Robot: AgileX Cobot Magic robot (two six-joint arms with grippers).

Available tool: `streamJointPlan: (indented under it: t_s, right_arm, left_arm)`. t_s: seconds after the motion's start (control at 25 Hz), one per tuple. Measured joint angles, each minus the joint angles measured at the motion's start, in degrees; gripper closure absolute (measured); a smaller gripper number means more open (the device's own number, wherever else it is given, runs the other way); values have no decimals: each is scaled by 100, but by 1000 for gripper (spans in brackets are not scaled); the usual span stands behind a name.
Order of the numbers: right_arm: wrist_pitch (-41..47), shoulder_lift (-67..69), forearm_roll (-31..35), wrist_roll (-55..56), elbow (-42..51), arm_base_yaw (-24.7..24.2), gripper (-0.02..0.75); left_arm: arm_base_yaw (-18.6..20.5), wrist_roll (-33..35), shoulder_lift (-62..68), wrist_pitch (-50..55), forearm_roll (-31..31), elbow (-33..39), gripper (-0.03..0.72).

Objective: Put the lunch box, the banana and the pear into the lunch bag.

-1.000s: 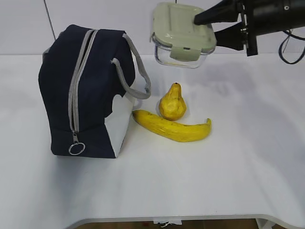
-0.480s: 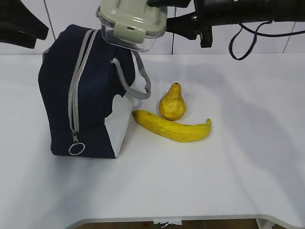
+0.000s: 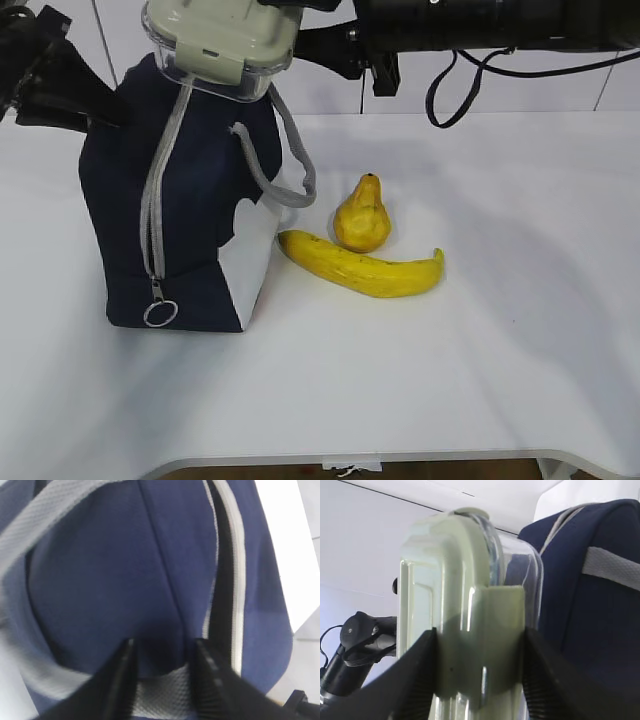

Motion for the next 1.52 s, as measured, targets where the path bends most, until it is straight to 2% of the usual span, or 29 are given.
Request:
streamJointPlan:
  t_s: [0.12,0.2,0.36,0.6,0.84,1.08,1.24,1.52]
  right_arm:
    - [-142,0,46,-98,0,92,362]
    - [-216,0,52,-172,8,165,362]
    - [-319,0,20,-374,8,325,362]
    - [-628,110,-523,-434,8,350,362]
    - [-1227,245,-1537,-434,8,350,362]
    - [-1489,392,-1556,-423,8,415,363]
    - [-1525,594,-1522,-414,8,679,363]
    - [-1283,1007,-1088,-414,-223,1027,363]
  left_arm:
    - [0,144,0,102,-8,-9,617]
    - [0,214,0,117,-8,-9,667]
    - [0,246,0,120,-8,-9,674]
    - [0,255,0,129,-8,-9,675]
    - [0,255,0,147,-8,-55,675]
    - [0,259,-35,182,-66,-59,676]
    - [0,273,-35,182,-237,-59,676]
    - [0,366,-35,186,-351,-59,676]
